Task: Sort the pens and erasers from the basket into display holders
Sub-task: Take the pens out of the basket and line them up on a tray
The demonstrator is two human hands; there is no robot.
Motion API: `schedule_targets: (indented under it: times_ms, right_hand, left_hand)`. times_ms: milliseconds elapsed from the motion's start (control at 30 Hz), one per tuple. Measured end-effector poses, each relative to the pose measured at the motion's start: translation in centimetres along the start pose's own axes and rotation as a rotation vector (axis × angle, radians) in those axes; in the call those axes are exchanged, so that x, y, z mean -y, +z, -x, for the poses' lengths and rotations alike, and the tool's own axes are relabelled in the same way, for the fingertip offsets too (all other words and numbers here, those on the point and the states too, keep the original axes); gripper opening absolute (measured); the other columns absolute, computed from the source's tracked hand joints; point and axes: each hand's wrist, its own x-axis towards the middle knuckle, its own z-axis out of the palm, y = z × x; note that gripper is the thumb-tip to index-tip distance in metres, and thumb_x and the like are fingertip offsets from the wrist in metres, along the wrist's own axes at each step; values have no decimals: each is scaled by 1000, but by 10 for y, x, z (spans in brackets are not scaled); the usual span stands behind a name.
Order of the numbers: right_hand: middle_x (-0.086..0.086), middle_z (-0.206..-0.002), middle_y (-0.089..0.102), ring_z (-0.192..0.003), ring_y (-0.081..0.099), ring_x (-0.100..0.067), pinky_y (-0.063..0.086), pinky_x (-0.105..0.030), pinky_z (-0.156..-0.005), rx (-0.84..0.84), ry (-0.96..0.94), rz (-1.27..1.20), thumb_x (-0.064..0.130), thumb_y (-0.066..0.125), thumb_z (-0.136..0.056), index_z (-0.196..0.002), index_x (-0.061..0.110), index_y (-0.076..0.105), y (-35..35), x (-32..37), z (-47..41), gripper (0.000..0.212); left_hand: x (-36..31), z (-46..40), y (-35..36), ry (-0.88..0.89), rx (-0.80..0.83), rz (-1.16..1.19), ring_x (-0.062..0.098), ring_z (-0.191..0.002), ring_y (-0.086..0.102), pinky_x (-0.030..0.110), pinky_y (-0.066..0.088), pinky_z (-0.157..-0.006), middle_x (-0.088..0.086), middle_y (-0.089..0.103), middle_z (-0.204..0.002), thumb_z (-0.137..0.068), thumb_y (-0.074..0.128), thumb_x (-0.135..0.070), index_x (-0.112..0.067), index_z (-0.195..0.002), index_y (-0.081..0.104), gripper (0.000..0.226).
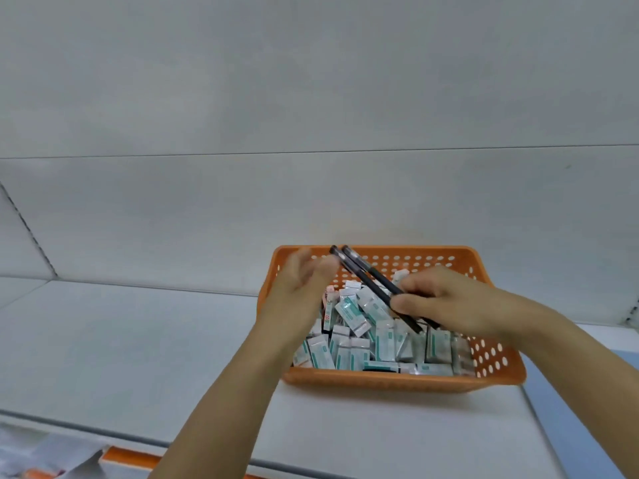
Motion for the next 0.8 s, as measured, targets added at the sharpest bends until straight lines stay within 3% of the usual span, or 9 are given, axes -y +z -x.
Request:
schedule_targets:
  times_ms: [67,133,200,300,400,500,667,800]
  right_hand:
    - [-4,-62,52,-57,47,-10,37,-26,-54,47,-74,-136,28,57,-96,-72,16,61,5,12,-3,27]
    - [5,-58,47,-52,42,-7,35,-21,-50,104,-105,-194,24,56,-97,-69,16,57,13,20,-6,28]
    - [7,-60,54,-54,48,-7,41,-24,-53,141,-37,-102,32,57,-96,-70,16,59,16,17,-6,31]
    - [6,-67,61,-64,55,-9,50,-37,-71,269,137,303,50,53,-93,-72,19,64,11,4,1,39]
    - [7,-66,58,-69,56,-13,51,-41,-76,396,232,520,50,51,-88,-64,28,60,12,1,7,34]
    - [7,-87,67,-86,63,-15,52,-38,-80,467,266,543,45,56,-87,-86,24,68,13,4,6,25]
    - [6,-90,70,-88,64,-15,53,-37,-85,481,245,479,44,60,-86,-90,25,69,1,3,8,22]
    - [5,-84,72,-84,66,-19,52,-40,-84,276,55,134,34,63,-90,-82,22,71,3,15,-3,17]
  left_hand:
    - [-6,-2,15,-115,187,306,13,-117,61,35,45,-103,-2,67,-122,-94,53,-43,-16,-124,59,41]
    - [-7,-4,25,-154,225,523,21,-108,67,43,48,-101,8,72,-112,-99,47,-30,-6,-116,61,32]
    - [-5,-7,27,-137,133,590,24,-100,70,45,50,-98,13,74,-104,-103,41,-22,-4,-109,58,26]
    - [1,-14,18,-120,-58,710,31,-92,72,43,55,-89,18,74,-95,-105,37,-20,-3,-101,53,24]
    - [11,-15,9,-112,-159,801,32,-92,72,42,59,-83,18,74,-91,-105,35,-24,-5,-101,52,26]
    - [16,-9,8,-141,-216,888,33,-93,72,42,58,-81,18,73,-90,-104,38,-25,-5,-102,53,25]
    - [16,-6,4,6,-245,1002,27,-85,73,36,60,-75,11,72,-82,-104,36,-25,-9,-99,54,25]
    - [18,-1,1,143,-294,1055,25,-85,72,34,59,-75,7,71,-79,-104,34,-27,-12,-95,54,26]
